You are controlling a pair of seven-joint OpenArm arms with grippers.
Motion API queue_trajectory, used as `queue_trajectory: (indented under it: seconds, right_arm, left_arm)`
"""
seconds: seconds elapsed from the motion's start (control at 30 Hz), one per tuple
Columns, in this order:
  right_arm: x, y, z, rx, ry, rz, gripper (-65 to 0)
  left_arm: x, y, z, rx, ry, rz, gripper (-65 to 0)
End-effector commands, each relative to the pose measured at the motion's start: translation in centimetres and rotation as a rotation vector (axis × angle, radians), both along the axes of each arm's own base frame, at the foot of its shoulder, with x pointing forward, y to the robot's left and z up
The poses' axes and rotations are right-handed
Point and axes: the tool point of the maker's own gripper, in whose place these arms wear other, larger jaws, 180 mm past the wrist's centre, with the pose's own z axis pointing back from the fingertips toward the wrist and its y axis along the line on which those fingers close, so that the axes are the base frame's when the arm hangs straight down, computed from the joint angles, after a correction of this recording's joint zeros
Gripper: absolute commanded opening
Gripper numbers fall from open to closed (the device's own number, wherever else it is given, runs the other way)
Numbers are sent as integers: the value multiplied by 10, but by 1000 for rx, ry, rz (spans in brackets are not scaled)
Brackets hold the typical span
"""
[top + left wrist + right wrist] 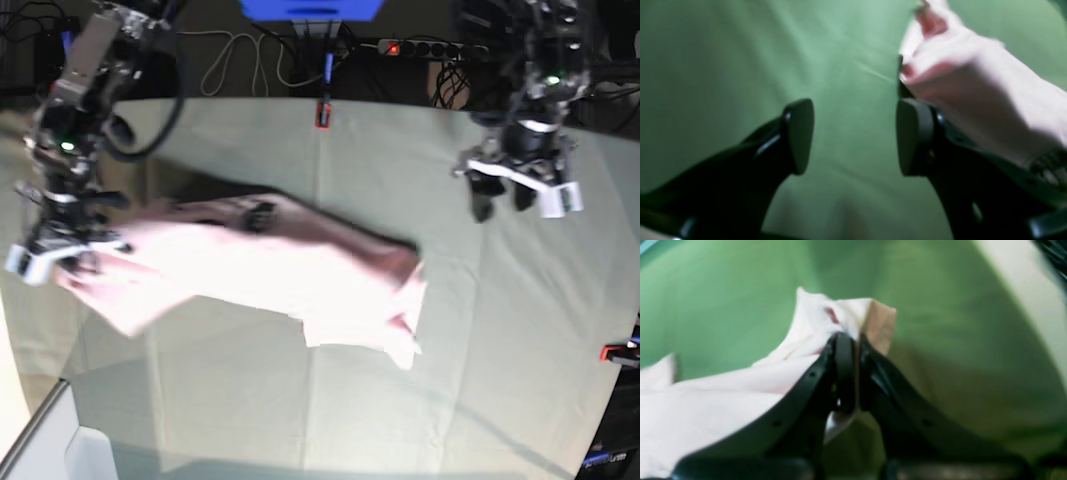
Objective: Layout the t-shirt on the table in an organized manner, then fold the t-shirt properly
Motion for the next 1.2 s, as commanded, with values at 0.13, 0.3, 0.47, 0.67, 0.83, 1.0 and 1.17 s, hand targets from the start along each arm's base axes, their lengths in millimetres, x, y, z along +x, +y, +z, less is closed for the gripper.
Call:
queue_trajectory:
  seconds: [0.13, 0.3, 0.47, 0.67, 0.83, 1.0, 1.17]
  right_arm:
    - [-7, -6, 6, 1, -33, 19, -650]
    - [-14, -9, 1, 5, -17, 31, -650]
    - [-21, -10, -4, 0, 4, 33, -650]
    - [-28, -11, -9, -1, 26, 31, -650]
    - [-33, -12, -12, -3, 41, 28, -650]
    - [-38, -10, -20, 18, 82, 29, -650]
    - [-39, -9, -22, 25, 94, 30, -650]
  left_arm:
    - [17, -36, 13, -36, -62, -82, -270]
    - [34, -56, 16, -54, -84, -122, -270]
    - [64, -56, -2, -79, -65, -90, -270]
    - [101, -56, -18, -91, -41, -78, -270]
    - [123, -56, -34, -100, -3, -68, -270]
    - [136, -62, -51, -121, 45, -61, -270]
    - [144, -80, -63, -115, 87, -114, -272]
